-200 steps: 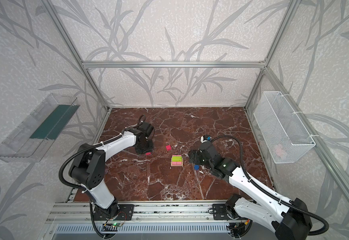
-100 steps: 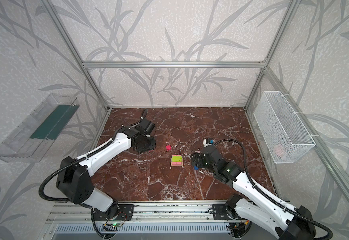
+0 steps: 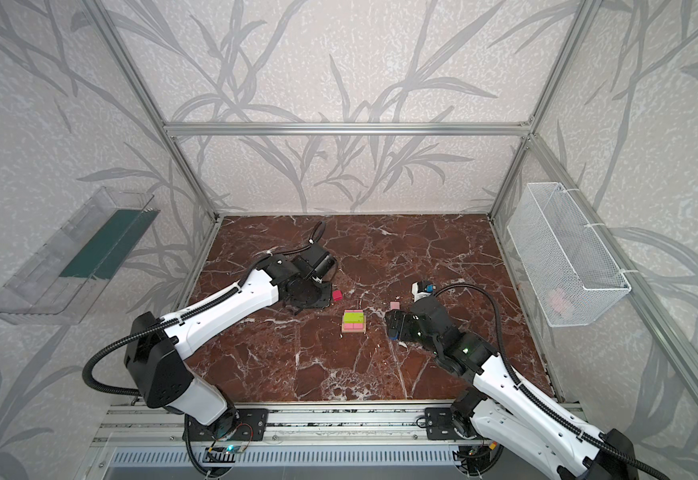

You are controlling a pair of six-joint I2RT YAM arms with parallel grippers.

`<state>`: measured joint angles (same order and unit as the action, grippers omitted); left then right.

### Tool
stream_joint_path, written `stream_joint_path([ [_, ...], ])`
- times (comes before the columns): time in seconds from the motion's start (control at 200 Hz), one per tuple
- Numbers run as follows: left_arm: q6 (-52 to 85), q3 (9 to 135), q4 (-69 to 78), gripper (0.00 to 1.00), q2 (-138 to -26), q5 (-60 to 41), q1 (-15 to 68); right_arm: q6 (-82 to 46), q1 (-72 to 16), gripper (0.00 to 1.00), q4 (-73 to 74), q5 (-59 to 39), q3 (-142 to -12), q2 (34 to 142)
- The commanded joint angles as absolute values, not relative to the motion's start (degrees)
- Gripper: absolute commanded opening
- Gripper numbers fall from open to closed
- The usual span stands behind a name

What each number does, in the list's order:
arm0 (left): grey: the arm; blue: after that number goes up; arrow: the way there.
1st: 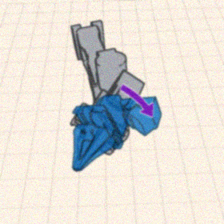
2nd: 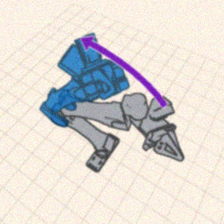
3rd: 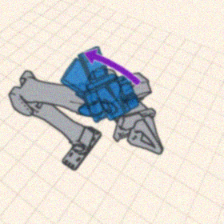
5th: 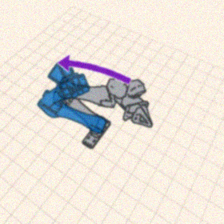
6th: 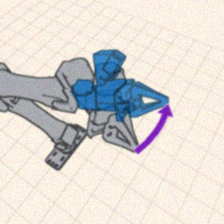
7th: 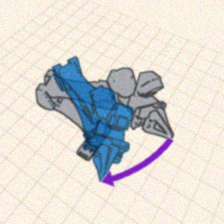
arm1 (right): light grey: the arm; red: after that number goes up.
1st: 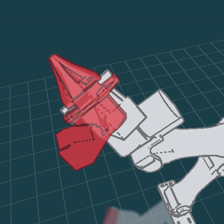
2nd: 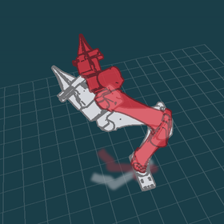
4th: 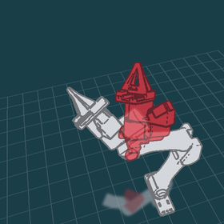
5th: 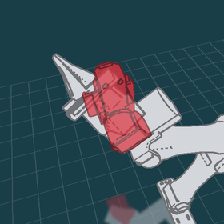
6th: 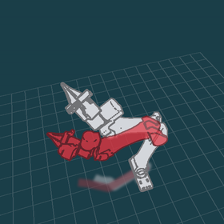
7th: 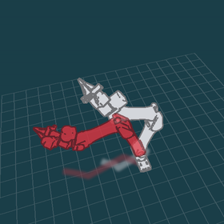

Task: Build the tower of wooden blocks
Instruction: 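Lift the magenta cube and carry it over the lime-green block with the left gripper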

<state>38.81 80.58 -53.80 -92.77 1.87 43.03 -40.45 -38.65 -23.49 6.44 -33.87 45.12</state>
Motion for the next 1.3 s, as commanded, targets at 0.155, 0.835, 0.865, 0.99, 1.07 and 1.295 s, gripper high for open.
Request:
stream_joint_path([
  [0.155,40.0,85.2,-56.0,0.17,-97.8,3.0,46.0,-40.1,-37.9,0.89,-25.3,6.6,-31.4,42.3],
  [0.835,45.8,89.5,-52.3,0.21,-108.4,1.6,48.0,-39.1,-35.2,0.90,-23.7,4.7,-28.4,42.2],
  [0.865,45.9,89.8,-52.1,0.22,-108.6,1.5,48.1,-39.1,-35.2,0.90,-23.7,4.7,-28.3,42.3],
  [0.99,46.0,90.5,-51.9,0.26,-109.6,1.4,48.4,-39.1,-35.0,0.90,-23.3,4.3,-28.1,42.6],
  [1.07,46.1,91.0,-51.9,0.27,-110.2,1.4,48.6,-39.2,-34.9,0.90,-22.9,4.1,-27.9,42.8],
  [1.295,47.0,91.2,-51.2,0.27,-111.3,1.7,49.6,-39.4,-34.8,0.90,-22.6,3.7,-27.6,42.8],
])
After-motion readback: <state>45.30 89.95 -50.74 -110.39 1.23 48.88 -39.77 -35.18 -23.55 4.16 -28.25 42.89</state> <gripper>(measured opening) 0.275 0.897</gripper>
